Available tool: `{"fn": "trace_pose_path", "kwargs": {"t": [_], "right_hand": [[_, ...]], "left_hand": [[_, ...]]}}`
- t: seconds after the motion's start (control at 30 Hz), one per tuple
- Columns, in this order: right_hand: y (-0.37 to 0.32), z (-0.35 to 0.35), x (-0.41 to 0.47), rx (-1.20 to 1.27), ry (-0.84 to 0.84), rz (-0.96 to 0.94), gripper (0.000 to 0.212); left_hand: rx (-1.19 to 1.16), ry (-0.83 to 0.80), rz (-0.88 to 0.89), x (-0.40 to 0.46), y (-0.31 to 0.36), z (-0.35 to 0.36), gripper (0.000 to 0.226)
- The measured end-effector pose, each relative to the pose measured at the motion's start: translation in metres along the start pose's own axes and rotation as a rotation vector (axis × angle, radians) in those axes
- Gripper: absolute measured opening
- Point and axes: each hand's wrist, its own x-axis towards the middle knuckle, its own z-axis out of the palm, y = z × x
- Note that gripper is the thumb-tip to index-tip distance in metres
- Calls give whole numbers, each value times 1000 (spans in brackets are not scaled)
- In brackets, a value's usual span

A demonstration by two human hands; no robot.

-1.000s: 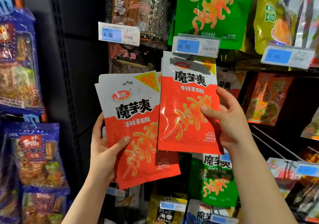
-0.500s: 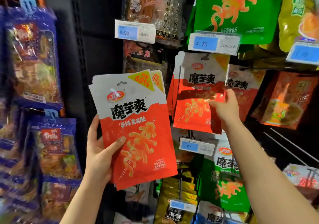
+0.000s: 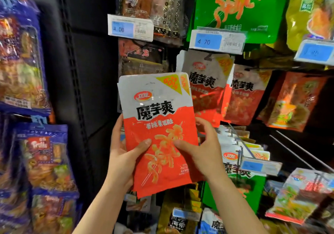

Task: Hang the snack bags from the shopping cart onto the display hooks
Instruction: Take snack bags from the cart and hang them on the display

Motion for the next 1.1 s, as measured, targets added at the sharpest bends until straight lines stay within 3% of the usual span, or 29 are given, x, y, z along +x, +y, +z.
{"fn": "trace_pose_path", "kwargs": {"t": [0.1, 0.2, 0.37, 0.57, 0.7, 1.1], "right_hand": [[0, -12, 4, 158, 4, 62, 56], [-3, -18, 5, 255, 29, 123, 47], [-2, -21, 7, 346, 57, 171, 44], [0, -19, 1, 490, 32, 254, 39], [4, -30, 0, 527, 138, 287, 36], [-9, -61, 9, 491, 238, 96, 46]], "left_hand": [[25, -19, -15, 2, -4, 0, 97], [-58, -40, -59, 2, -5, 3, 99], [-72, -66, -79, 1, 0, 1, 58], [-8, 30, -45, -2, -3, -5, 62], [14, 51, -41, -4, -4, -5, 62], [87, 31, -3, 0, -4, -7, 62]]}}
